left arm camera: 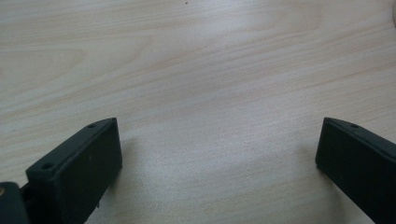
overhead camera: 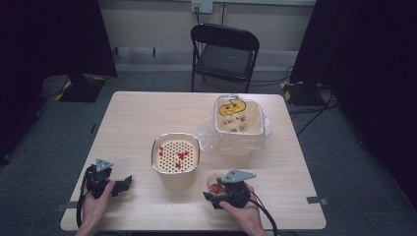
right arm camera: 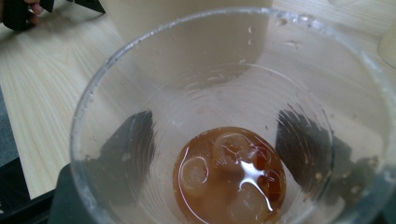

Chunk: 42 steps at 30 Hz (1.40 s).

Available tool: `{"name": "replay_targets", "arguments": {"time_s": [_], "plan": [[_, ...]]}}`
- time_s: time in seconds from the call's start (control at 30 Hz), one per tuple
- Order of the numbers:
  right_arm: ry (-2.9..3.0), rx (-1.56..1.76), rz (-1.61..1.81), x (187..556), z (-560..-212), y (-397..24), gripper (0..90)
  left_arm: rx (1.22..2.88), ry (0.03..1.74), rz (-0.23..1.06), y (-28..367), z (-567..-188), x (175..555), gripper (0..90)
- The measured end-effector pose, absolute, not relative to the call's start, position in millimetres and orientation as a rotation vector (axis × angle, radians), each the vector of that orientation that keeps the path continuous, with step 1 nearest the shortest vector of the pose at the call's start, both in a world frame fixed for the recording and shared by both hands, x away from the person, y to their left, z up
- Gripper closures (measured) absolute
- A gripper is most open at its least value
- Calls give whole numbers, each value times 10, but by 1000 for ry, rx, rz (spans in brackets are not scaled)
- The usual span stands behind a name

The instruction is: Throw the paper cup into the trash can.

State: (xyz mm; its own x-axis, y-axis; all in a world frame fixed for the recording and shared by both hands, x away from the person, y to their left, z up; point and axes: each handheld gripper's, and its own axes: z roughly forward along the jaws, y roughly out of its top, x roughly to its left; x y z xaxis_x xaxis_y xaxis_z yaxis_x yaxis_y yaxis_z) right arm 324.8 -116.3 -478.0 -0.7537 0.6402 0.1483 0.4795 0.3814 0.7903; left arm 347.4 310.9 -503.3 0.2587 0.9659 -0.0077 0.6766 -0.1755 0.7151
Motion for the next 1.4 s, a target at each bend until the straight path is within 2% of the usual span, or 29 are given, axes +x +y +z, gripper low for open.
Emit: {"name": "replay_targets", "arguments": {"time_s": [0.27,1.4], "plan": [[2444,1005,1315,3254,-4764,-1192,368,1929,1485,617,3109,-5033,3474,0],[2350,1007,1409,3395,-4257,-1317,385,1928,1485,616,3109,-5034,3474,0]]}}
